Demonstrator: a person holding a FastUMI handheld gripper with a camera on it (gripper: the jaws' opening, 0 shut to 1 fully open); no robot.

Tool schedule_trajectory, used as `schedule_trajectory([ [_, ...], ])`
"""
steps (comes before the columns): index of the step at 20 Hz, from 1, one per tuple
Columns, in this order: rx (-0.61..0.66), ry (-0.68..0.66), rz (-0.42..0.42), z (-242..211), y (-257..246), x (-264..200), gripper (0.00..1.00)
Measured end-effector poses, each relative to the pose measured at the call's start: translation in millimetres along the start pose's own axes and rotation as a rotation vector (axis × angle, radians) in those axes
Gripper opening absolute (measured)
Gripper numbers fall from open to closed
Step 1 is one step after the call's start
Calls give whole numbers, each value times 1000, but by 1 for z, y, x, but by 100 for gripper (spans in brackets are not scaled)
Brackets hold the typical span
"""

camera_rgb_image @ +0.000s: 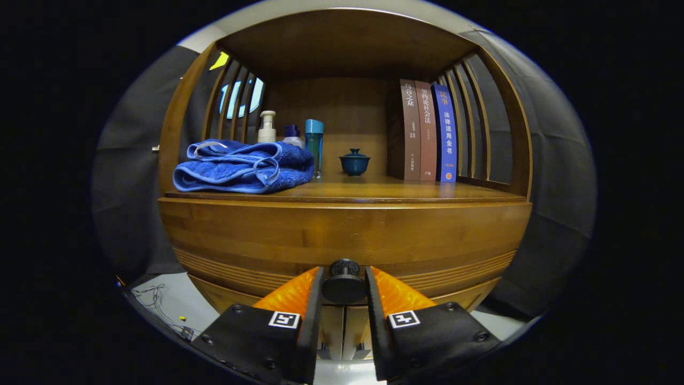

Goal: Pull open the drawer, take out the items inside it, and place them on the countertop above the cabinet.

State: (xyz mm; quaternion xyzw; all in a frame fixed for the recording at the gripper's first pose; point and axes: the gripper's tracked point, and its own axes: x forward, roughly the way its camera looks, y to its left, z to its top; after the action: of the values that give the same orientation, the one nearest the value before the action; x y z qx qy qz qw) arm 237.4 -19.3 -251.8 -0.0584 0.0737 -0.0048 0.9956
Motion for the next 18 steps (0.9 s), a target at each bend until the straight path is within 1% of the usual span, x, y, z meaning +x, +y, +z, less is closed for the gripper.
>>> schedule_trajectory([
  [1, 7, 13, 1, -6, 0, 1, 40],
  [2, 19, 24, -1, -2, 1, -3, 31],
  [5, 20, 30, -5, -4, 0, -20, 31],
  [14, 31, 26, 10, -14, -5, -115, 31],
  [18, 30, 35, 12, -18, -7, -139, 31],
])
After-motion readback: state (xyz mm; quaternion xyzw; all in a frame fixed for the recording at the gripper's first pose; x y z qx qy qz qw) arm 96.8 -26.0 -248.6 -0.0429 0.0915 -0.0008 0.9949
